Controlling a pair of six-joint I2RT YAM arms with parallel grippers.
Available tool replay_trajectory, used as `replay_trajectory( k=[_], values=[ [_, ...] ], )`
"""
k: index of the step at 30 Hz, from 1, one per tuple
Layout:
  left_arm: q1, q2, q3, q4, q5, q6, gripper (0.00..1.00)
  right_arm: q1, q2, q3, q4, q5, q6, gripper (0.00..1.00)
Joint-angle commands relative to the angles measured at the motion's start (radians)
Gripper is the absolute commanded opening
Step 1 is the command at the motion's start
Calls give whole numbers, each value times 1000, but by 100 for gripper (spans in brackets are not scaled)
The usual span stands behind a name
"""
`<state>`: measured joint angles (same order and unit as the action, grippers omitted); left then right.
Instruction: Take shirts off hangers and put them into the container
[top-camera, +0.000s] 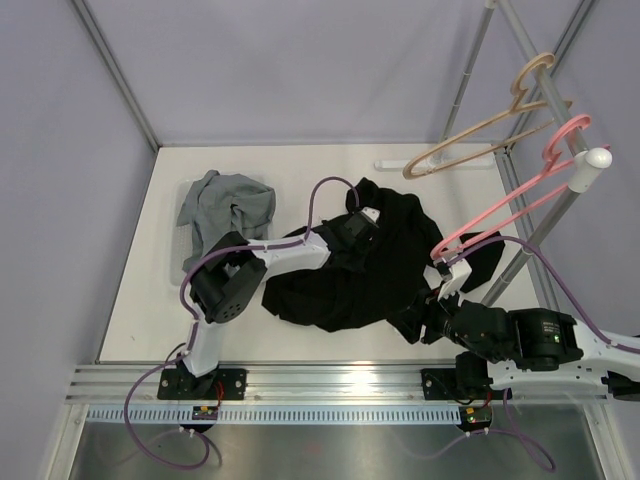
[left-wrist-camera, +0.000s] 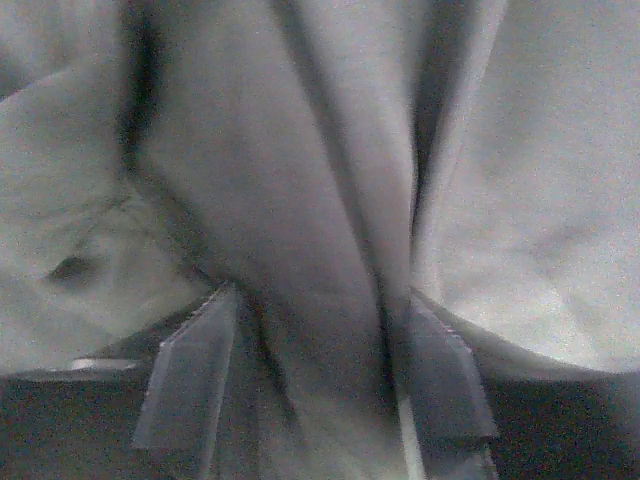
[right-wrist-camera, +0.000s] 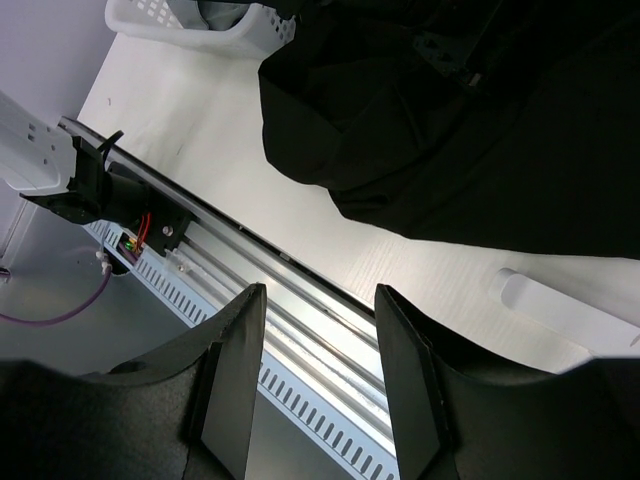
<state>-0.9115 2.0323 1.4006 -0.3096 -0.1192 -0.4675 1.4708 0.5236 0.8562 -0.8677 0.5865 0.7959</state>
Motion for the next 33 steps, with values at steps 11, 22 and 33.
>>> replay_trajectory(
  k=[11,22,33],
  values=[
    [23,-292,112,7,-485,346,0,8,15,-2,3,29,29,54],
    [210,-629,405,352,-429,891,0,8,62,9,24,15,9,54],
    [448,-586,872,517,-244,946,0,9,150,-16,145,-63,-44,54]
  ],
)
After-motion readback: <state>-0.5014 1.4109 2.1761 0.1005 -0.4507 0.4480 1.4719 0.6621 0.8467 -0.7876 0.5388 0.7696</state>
